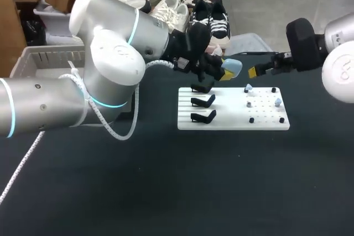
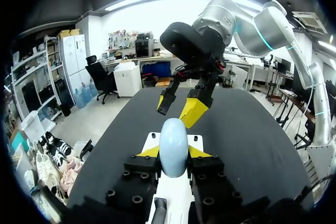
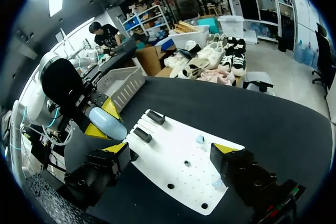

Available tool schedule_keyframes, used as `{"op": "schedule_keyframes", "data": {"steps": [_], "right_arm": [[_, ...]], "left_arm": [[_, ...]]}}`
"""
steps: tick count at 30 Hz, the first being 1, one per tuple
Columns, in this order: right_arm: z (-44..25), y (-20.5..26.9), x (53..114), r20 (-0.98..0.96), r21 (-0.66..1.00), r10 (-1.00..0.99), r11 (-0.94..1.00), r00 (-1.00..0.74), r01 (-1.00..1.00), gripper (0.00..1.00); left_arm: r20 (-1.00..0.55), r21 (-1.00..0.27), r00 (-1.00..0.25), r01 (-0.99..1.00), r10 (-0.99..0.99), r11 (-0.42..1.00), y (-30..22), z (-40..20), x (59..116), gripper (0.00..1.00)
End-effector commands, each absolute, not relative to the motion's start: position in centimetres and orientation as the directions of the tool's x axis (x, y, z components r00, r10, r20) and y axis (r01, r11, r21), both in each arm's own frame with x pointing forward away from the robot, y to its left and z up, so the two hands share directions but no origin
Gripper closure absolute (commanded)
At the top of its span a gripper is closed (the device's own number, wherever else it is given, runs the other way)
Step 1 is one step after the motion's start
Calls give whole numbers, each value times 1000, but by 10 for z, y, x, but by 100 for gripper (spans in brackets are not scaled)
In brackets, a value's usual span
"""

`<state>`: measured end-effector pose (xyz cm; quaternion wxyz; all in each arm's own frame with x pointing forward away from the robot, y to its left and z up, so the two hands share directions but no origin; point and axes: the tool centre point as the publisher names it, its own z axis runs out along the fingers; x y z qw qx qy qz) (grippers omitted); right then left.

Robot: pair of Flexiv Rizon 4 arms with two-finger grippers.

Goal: Pick up each earbud case from the left stands, insert the matching earbuds, close the lid, and place the case in the box.

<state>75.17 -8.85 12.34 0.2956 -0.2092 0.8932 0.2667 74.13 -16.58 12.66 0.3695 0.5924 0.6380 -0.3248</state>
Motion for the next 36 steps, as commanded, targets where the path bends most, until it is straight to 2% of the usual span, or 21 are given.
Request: {"op": "schedule_keyframes", "data": {"steps": [1,21,36], "right_arm": [[123,-88,754,-642,410,-218,712,-735,-570,0],[122,-79,756,-652,413,-235,687,-721,-598,0],[128,-79,757,-661,403,-236,690,-713,-602,0]], "left_arm": [[-853,23,-33,995,521,100,-173,120,747,100],[-844,17,-53,992,534,125,-185,112,754,100],[-851,3,-39,997,523,81,-184,113,739,100]]}}
